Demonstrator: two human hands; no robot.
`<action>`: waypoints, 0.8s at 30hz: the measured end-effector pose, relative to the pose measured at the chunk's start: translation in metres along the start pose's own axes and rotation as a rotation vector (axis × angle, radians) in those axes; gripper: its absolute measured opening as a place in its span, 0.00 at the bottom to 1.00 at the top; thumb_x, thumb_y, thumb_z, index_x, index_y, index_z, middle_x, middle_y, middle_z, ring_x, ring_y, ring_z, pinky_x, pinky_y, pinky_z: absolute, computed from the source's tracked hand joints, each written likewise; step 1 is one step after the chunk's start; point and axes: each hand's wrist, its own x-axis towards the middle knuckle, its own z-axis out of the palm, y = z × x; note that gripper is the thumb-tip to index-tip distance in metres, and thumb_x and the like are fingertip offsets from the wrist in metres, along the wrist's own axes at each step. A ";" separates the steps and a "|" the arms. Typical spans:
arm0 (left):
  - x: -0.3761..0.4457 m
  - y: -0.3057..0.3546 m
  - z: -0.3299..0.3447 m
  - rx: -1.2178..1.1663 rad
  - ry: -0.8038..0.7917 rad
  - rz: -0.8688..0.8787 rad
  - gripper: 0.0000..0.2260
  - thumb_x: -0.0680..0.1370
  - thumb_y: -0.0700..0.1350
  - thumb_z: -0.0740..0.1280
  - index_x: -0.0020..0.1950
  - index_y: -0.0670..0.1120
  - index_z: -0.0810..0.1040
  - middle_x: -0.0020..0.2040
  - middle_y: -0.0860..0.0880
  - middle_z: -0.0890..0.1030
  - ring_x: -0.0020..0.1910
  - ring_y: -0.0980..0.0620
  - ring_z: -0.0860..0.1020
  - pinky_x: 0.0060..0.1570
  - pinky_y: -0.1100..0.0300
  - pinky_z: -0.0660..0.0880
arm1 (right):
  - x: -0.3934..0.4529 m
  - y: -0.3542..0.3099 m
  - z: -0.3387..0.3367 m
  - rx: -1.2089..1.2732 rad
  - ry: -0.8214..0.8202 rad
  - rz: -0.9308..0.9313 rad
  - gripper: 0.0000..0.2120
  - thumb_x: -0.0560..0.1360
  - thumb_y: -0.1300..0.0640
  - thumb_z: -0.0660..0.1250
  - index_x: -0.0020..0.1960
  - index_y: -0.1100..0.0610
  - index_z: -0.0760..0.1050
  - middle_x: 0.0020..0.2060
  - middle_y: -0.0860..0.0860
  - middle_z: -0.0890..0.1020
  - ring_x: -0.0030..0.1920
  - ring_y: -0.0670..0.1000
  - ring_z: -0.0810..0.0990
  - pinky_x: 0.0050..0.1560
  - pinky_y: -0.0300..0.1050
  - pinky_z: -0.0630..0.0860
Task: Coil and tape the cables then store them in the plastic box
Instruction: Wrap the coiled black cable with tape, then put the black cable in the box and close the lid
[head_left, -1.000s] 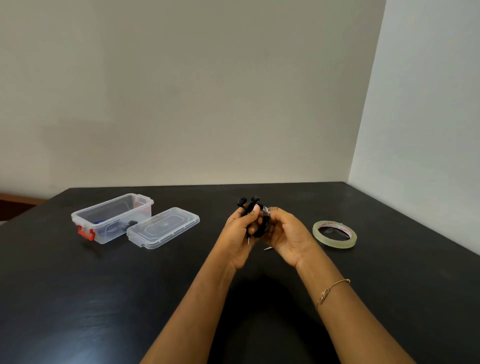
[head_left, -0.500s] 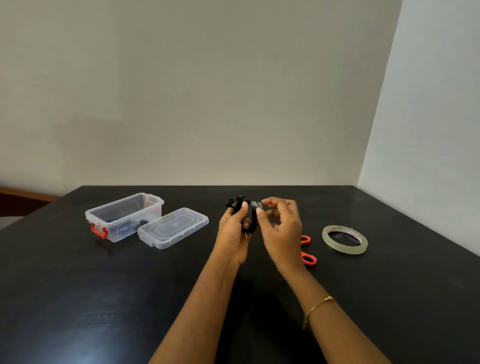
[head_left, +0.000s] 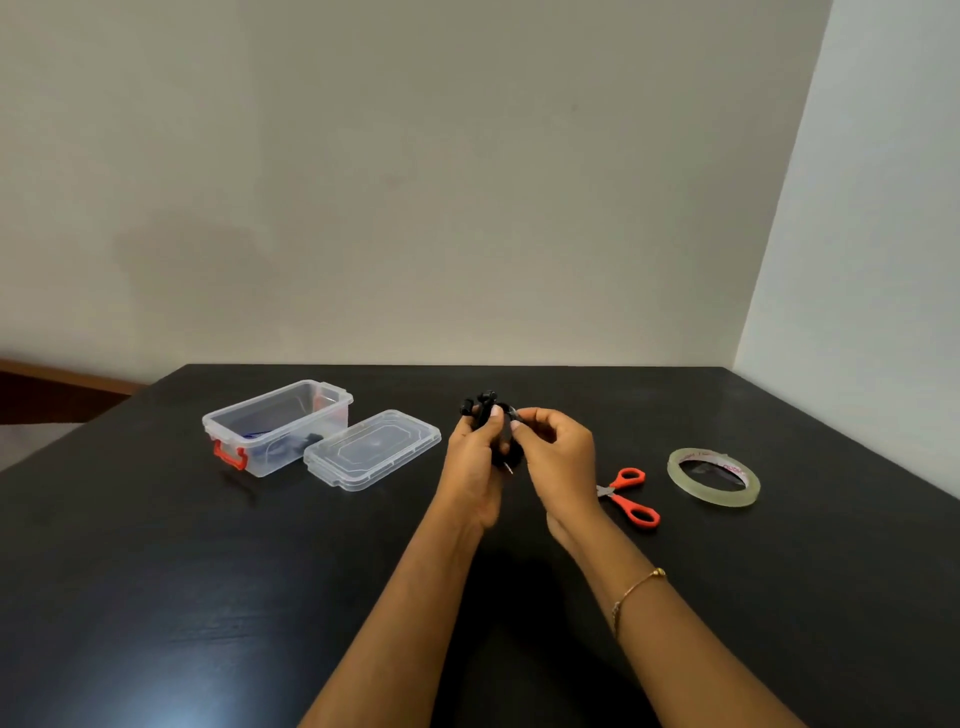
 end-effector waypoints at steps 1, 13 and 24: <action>0.002 0.008 -0.005 0.002 0.006 0.017 0.14 0.80 0.42 0.59 0.65 0.41 0.71 0.50 0.43 0.78 0.48 0.52 0.77 0.45 0.58 0.75 | 0.000 -0.003 0.009 0.025 -0.025 -0.001 0.10 0.75 0.63 0.65 0.55 0.55 0.75 0.45 0.49 0.79 0.48 0.46 0.79 0.38 0.31 0.74; 0.045 0.120 -0.131 0.249 0.326 0.070 0.10 0.80 0.45 0.58 0.53 0.42 0.75 0.50 0.42 0.80 0.49 0.47 0.78 0.47 0.54 0.76 | 0.015 -0.022 0.181 0.043 -0.294 0.169 0.14 0.73 0.62 0.68 0.56 0.57 0.70 0.49 0.54 0.78 0.49 0.49 0.78 0.47 0.38 0.77; 0.107 0.166 -0.217 1.228 0.562 0.053 0.05 0.75 0.34 0.63 0.45 0.39 0.67 0.44 0.40 0.71 0.42 0.44 0.73 0.40 0.53 0.74 | 0.054 0.005 0.274 -0.461 -0.396 -0.118 0.03 0.71 0.64 0.67 0.38 0.60 0.77 0.40 0.57 0.82 0.44 0.56 0.81 0.44 0.46 0.78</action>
